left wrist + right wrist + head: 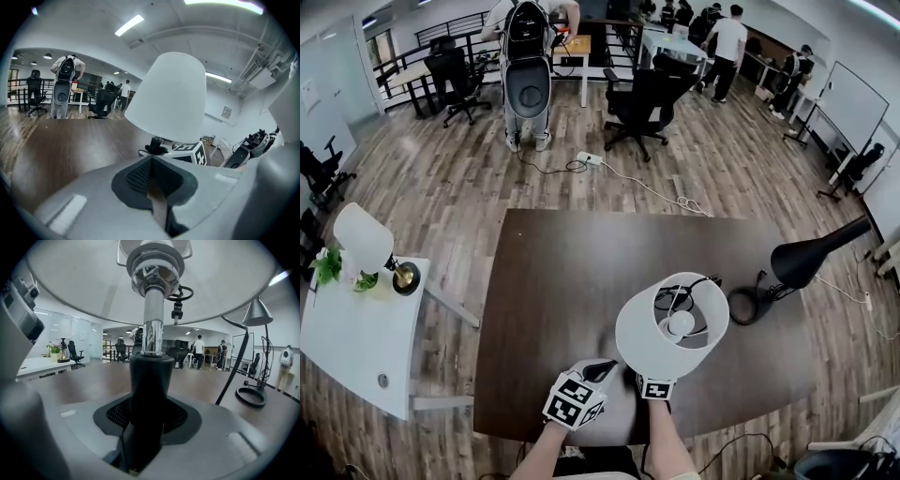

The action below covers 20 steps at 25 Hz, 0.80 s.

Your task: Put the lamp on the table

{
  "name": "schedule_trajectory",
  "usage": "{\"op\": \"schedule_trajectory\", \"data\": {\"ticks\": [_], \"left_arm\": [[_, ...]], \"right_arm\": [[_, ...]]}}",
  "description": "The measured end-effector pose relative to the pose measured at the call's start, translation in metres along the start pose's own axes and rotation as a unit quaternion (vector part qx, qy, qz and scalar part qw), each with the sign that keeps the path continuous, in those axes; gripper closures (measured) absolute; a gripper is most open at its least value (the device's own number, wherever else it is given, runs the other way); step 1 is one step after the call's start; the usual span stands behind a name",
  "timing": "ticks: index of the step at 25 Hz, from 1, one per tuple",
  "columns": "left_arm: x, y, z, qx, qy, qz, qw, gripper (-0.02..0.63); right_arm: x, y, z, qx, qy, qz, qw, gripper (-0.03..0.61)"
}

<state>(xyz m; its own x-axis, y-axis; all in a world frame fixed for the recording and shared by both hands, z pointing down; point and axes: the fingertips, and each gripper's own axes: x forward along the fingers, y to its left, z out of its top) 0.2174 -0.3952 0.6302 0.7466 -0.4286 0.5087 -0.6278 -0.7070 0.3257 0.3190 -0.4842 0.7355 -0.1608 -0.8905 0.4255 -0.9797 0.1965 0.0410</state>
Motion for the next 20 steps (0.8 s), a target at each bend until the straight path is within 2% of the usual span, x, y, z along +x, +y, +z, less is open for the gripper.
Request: {"op": "schedule_trajectory", "data": {"ticks": [13, 20], "left_arm": [[-0.008, -0.003, -0.008, -0.002, 0.004, -0.001, 1.0000, 0.613], [-0.005, -0.016, -0.015, 0.012, 0.014, -0.010, 0.9998, 0.614]], "right_arm": [[0.001, 0.002, 0.001, -0.004, 0.002, -0.013, 1.000, 0.388], [-0.007, 0.001, -0.008, 0.016, 0.011, -0.016, 1.000, 0.374]]}}
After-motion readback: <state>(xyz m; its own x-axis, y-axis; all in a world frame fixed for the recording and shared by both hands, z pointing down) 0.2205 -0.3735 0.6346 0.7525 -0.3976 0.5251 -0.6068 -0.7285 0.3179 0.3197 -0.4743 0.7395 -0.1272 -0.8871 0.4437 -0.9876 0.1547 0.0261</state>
